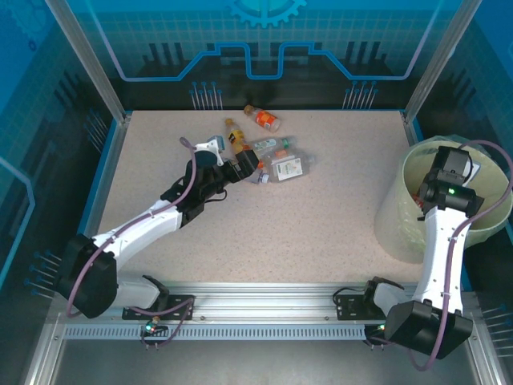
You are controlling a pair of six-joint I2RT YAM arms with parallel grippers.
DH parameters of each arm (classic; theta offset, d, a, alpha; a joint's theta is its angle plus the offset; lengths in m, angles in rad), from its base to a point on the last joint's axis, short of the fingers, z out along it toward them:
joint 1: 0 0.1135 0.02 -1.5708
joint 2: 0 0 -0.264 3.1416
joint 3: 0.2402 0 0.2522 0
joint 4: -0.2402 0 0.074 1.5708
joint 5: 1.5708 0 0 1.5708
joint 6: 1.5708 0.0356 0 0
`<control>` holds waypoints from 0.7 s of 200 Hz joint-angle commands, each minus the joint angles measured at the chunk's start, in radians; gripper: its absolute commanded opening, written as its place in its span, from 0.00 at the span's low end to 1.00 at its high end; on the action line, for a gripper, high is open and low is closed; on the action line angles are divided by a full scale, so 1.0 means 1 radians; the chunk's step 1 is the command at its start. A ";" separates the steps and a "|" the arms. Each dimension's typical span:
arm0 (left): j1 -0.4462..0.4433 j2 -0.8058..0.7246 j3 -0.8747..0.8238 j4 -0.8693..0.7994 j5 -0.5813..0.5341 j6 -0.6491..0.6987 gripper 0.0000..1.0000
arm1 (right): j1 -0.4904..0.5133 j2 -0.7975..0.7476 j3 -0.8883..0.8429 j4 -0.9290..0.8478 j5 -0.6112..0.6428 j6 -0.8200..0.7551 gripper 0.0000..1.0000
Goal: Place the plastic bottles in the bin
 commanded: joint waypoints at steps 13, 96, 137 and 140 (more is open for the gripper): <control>0.018 0.025 0.005 0.017 0.022 -0.035 0.99 | -0.015 -0.009 0.029 0.013 0.002 0.024 0.91; 0.038 0.054 -0.003 -0.013 0.010 -0.114 0.99 | 0.053 -0.070 0.072 0.028 -0.072 0.032 1.00; 0.058 0.059 -0.029 -0.024 0.011 -0.163 0.99 | 0.144 -0.096 0.120 0.025 -0.135 0.060 1.00; 0.060 0.059 -0.032 -0.025 0.012 -0.167 0.99 | 0.155 -0.097 0.126 0.025 -0.133 0.062 1.00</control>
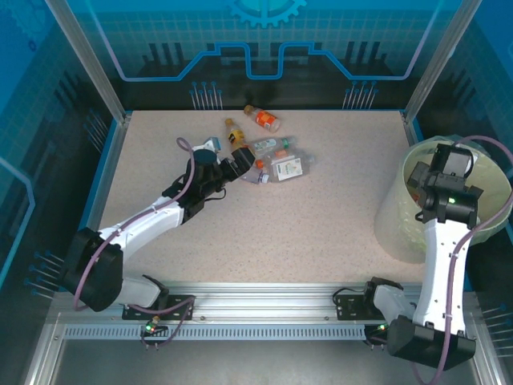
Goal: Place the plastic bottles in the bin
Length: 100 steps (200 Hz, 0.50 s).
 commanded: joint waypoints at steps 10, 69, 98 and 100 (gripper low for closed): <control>0.026 0.012 -0.039 -0.021 0.008 -0.059 0.99 | 0.101 -0.025 0.075 0.013 -0.042 0.035 1.00; 0.070 0.001 -0.100 -0.012 0.021 -0.140 0.99 | 0.355 0.007 0.134 0.156 -0.369 -0.067 1.00; 0.080 -0.015 -0.127 -0.013 0.035 -0.157 0.99 | 0.456 0.072 0.117 0.265 -0.509 -0.140 1.00; 0.080 -0.017 -0.129 -0.015 0.034 -0.159 0.99 | 0.465 0.079 0.118 0.271 -0.515 -0.149 1.00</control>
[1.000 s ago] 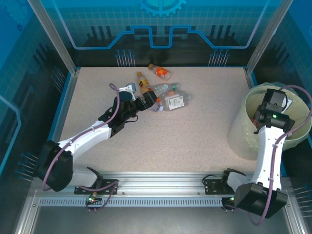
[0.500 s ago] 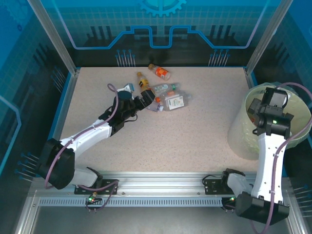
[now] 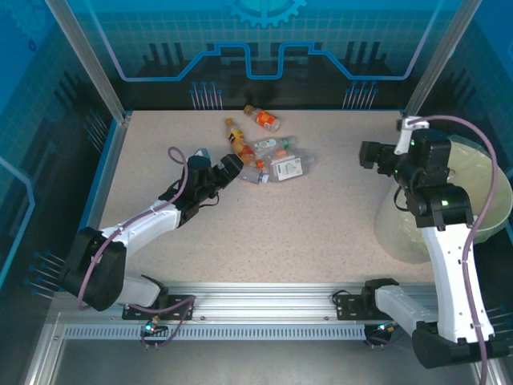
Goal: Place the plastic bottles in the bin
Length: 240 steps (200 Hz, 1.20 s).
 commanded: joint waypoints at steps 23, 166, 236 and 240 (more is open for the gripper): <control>0.019 -0.045 -0.057 -0.011 0.015 -0.042 0.99 | 0.172 0.148 0.001 0.164 -0.229 -0.233 1.00; 0.032 -0.205 -0.155 -0.112 -0.079 -0.027 0.99 | 0.352 0.968 0.365 0.028 -0.142 -1.109 1.00; 0.041 -0.192 -0.133 -0.150 -0.100 0.005 0.99 | 0.351 1.278 0.671 -0.154 -0.121 -1.234 0.99; 0.043 -0.191 -0.129 -0.154 -0.102 0.009 0.99 | 0.350 1.289 0.676 -0.150 -0.118 -1.240 1.00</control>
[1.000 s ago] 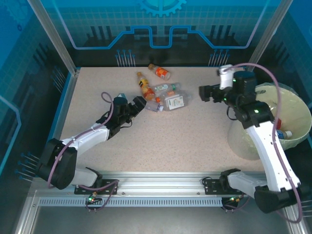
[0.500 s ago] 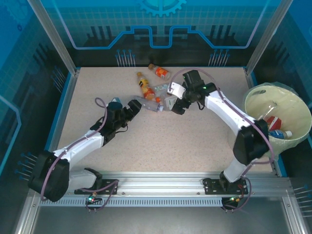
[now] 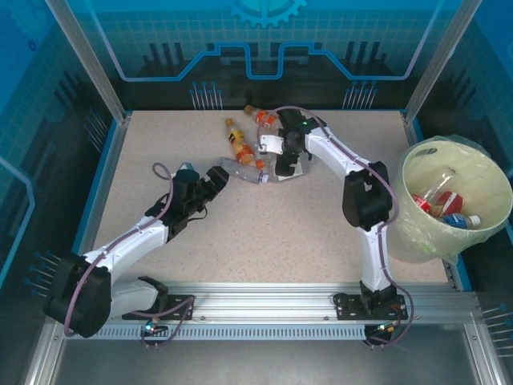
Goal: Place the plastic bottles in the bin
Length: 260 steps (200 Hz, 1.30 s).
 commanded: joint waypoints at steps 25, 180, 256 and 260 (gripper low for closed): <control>0.015 -0.006 0.023 -0.066 -0.032 0.057 0.99 | 0.018 0.107 0.097 -0.137 -0.018 -0.072 0.98; 0.015 0.000 0.015 -0.046 -0.014 0.052 0.99 | 0.056 -0.171 -0.383 0.123 0.020 0.025 0.73; 0.015 -0.008 0.010 -0.042 0.000 0.069 0.99 | 0.057 -0.130 -0.381 0.176 0.019 0.051 0.59; 0.015 -0.008 0.010 -0.041 0.002 0.070 0.99 | 0.057 -0.128 -0.380 0.171 0.018 0.052 0.58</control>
